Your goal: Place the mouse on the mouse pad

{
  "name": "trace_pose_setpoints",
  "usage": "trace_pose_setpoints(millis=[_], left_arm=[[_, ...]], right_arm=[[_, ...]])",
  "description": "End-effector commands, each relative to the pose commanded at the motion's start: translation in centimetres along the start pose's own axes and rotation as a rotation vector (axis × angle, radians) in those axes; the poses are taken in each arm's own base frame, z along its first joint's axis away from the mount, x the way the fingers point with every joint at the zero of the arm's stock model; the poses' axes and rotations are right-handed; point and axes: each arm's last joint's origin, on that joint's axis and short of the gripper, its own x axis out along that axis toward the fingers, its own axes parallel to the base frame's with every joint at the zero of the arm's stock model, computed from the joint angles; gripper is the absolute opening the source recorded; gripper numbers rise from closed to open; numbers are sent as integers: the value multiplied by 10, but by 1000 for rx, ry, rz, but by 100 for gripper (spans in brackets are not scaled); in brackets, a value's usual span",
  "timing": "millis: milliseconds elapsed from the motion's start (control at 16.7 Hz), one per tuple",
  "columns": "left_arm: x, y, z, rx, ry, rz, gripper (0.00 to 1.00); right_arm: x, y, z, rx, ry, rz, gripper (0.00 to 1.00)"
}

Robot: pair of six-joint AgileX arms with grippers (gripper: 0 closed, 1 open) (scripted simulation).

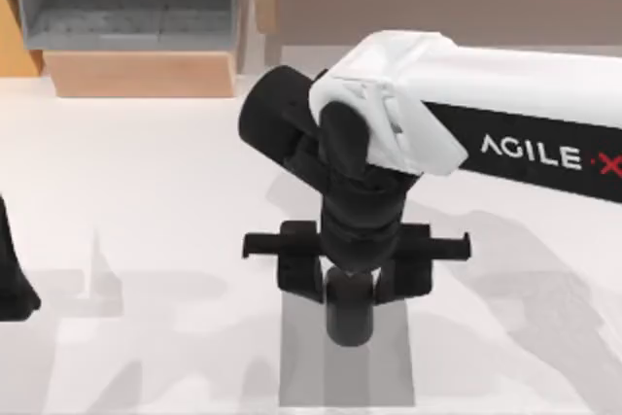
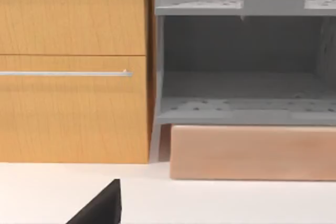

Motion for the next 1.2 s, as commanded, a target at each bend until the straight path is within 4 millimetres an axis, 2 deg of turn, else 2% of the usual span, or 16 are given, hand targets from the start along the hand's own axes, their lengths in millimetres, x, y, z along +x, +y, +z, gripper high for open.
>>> trace_pose_setpoints(millis=[420, 780, 1020, 1200], left_arm=[[0, 0, 0, 0, 0, 0, 100], [0, 0, 0, 0, 0, 0, 100], [0, 0, 0, 0, 0, 0, 100], [0, 0, 0, 0, 0, 0, 100]], right_arm=[[18, 0, -1, -4, 3, -3, 0], [25, 2, -1, -2, -15, 20, 0], [40, 1, -2, -1, 0, -2, 0], [40, 1, -2, -1, 0, -2, 0]])
